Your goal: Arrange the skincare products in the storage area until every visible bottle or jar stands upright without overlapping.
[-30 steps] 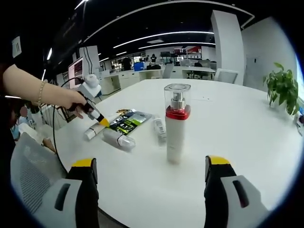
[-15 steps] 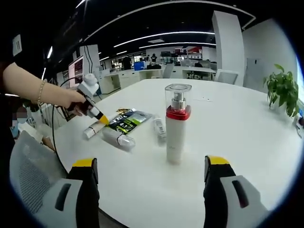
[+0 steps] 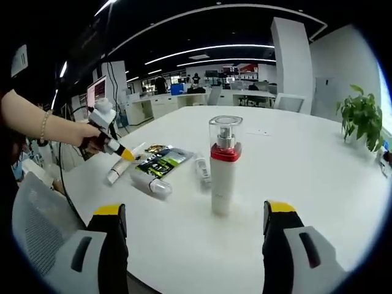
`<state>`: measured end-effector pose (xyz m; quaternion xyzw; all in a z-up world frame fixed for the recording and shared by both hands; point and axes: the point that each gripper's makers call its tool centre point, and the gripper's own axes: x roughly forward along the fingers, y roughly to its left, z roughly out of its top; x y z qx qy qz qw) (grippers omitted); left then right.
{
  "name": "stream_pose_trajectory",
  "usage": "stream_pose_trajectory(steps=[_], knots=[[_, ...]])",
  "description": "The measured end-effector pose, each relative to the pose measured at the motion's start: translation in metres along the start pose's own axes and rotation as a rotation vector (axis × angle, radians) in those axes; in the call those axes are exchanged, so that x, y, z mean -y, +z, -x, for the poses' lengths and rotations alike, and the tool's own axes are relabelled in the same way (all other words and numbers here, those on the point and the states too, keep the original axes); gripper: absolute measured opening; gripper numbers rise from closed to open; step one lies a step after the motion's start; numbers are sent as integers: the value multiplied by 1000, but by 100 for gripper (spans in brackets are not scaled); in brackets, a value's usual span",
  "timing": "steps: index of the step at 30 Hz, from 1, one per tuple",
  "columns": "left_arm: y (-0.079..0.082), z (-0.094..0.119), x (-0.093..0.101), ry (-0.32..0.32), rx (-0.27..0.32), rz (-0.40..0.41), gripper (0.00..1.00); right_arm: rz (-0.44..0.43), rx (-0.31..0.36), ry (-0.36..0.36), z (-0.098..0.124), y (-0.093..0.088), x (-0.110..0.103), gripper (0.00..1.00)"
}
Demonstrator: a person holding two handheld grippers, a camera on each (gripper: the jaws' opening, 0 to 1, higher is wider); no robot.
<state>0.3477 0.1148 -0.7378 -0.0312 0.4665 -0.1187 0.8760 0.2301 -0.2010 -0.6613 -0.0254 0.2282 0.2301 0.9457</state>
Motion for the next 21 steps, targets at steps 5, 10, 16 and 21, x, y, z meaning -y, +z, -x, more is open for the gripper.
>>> stream_pose_trajectory(steps=[5, 10, 16, 21], knots=[[8, 17, 12, -29, 81, -33, 30, -5, 28, -1, 5, 9, -2, 92], [15, 27, 16, -42, 134, -85, 29, 1, 40, 6, 8, 13, -6, 92], [18, 42, 30, -56, 195, -144, 29, 4, 57, 11, 12, 19, -10, 91], [16, 54, 41, -67, 237, -186, 29, 10, 71, 22, 16, 24, -17, 91]])
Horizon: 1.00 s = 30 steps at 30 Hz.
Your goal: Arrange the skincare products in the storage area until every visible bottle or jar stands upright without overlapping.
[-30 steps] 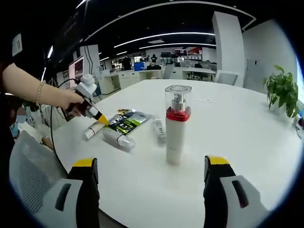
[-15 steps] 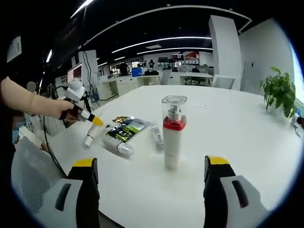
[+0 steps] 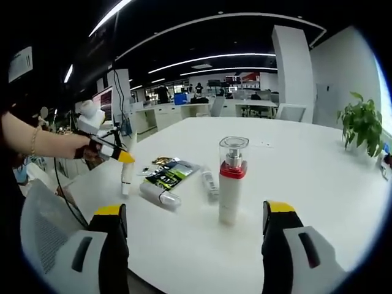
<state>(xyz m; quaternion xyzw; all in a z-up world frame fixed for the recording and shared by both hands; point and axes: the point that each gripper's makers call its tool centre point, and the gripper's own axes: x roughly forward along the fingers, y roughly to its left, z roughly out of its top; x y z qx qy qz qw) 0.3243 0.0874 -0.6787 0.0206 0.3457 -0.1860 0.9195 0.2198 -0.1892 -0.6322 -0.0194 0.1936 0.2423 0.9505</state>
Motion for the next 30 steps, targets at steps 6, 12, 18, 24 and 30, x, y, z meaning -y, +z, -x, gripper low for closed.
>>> stream_pose_trajectory(steps=[6, 12, 18, 24, 30], knots=[[-1, 11, 15, -20, 36, -37, 29, 8, 11, 19, 1, 3, -8, 91], [2, 24, 31, -41, 66, -80, 29, -4, 33, 46, -1, 9, -21, 90], [11, 45, 57, -70, 100, -141, 29, -17, 55, 88, -3, 18, -38, 87], [21, 66, 84, -101, 130, -203, 29, -62, 96, 144, -10, 33, -58, 83], [28, 84, 113, -135, 154, -244, 29, -126, 155, 212, -18, 58, -80, 80]])
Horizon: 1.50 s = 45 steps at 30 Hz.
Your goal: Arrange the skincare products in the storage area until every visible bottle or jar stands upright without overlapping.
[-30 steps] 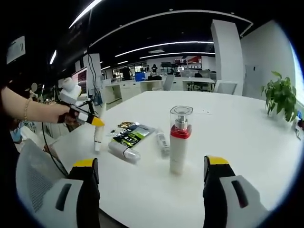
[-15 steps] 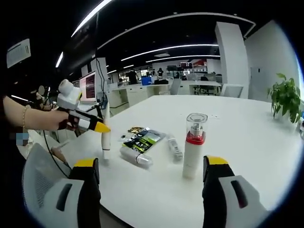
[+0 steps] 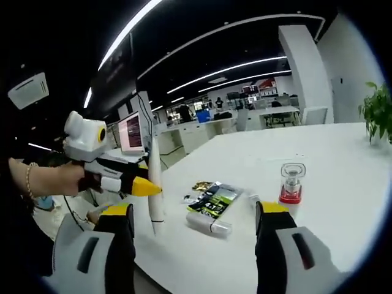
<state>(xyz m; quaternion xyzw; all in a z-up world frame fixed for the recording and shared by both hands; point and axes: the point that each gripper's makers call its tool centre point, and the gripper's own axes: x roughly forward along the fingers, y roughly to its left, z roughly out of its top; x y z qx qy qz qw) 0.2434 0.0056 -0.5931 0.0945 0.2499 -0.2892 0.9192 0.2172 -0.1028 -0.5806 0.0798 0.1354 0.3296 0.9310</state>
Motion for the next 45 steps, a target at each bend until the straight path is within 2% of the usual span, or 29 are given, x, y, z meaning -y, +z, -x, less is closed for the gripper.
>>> stream_pose_trajectory(steps=[5, 8, 13, 15, 17, 23, 27, 32, 33, 35, 40, 44, 45], knots=[[7, 6, 15, -22, 17, -23, 29, -58, 43, 52, -11, 15, -14, 75], [9, 8, 20, -29, 25, -30, 29, -66, 45, 86, -15, 18, -21, 66], [16, 15, 40, -52, 38, -56, 29, -134, 68, 163, -20, 34, -40, 43], [17, 15, 47, -64, 38, -71, 29, -141, 64, 181, -23, 37, -46, 38], [20, 16, 54, -72, 43, -79, 29, -171, 46, 231, -25, 37, -57, 36], [20, 16, 68, -87, 35, -116, 29, -197, -11, 235, -22, 27, -65, 30], [19, 18, 75, -89, 31, -135, 29, -217, -33, 202, -20, 23, -62, 21], [16, 20, 80, -115, 29, -113, 30, -261, -58, 188, -14, 18, -58, 15], [15, 20, 80, -117, 32, -108, 30, -300, -68, 189, -13, 17, -60, 14], [16, 22, 82, -124, 40, -109, 31, -280, -62, 195, -11, 18, -58, 13], [21, 27, 84, -163, 84, -101, 33, -312, -58, 235, -7, 23, -59, 11], [30, 34, 83, -247, 122, 20, 33, -231, -62, 313, -5, 30, -61, 11], [29, 35, 83, -272, 114, 39, 32, -220, -57, 335, -4, 32, -63, 11]])
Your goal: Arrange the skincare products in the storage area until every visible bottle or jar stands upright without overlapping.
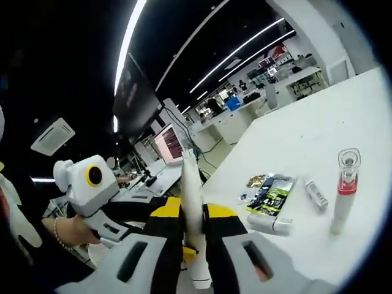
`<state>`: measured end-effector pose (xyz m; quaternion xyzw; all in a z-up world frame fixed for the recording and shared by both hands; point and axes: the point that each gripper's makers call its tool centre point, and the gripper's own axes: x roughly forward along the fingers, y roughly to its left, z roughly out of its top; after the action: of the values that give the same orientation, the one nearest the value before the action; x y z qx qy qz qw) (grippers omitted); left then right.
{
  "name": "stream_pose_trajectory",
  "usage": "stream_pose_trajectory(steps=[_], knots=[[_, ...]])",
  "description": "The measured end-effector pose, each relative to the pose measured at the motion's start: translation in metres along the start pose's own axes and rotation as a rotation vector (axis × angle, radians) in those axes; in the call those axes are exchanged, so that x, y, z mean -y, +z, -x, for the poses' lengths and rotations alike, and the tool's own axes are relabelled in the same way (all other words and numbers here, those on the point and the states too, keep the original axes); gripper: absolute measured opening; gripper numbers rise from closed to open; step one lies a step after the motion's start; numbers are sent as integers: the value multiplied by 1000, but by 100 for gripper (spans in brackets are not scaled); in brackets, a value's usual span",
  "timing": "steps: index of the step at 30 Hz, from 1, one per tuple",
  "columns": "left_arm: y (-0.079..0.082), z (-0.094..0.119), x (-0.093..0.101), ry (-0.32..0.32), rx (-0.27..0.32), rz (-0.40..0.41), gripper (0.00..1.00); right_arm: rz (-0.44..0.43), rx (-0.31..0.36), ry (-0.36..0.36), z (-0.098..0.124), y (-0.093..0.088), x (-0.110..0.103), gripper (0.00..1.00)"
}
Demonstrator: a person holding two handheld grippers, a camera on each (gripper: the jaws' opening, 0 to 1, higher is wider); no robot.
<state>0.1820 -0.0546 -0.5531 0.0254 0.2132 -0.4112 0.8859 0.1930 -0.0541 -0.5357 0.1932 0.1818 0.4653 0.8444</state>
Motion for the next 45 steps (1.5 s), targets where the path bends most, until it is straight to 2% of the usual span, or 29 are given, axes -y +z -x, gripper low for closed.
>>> stream_pose_trajectory(steps=[1, 2, 4, 5, 6, 8, 11, 19, 23, 29, 39, 45], knots=[[-3, 1, 2, -32, -17, 13, 32, -3, 9, 21, 1, 4, -1, 11], [-2, 1, 2, -36, -5, 21, 33, -7, 13, 31, 1, 5, -2, 11], [-3, 3, 7, -79, 7, 51, 34, -31, 40, 101, 4, 15, -10, 11], [-2, 3, 7, -82, 13, 63, 35, -28, 37, 127, 4, 17, -13, 11], [3, 5, 9, -107, 49, 78, 35, -17, 28, 152, 5, 17, -17, 11], [3, 8, 17, -178, 53, 107, 32, -9, 18, 197, 7, 18, -24, 11], [7, 10, 25, -232, 70, 89, 29, -17, 19, 244, 8, 19, -30, 11], [19, 10, 34, -335, 136, 197, 27, -101, 65, 327, 16, 30, -33, 11], [25, 9, 37, -361, 132, 238, 25, -130, 92, 344, 18, 36, -34, 13], [28, 7, 35, -347, 143, 254, 24, -126, 115, 324, 16, 41, -32, 15], [17, 4, 38, -348, 107, 243, 24, -99, 99, 295, 17, 26, -35, 16], [20, 4, 38, -361, 118, 262, 24, -87, 64, 291, 15, 15, -36, 19]])
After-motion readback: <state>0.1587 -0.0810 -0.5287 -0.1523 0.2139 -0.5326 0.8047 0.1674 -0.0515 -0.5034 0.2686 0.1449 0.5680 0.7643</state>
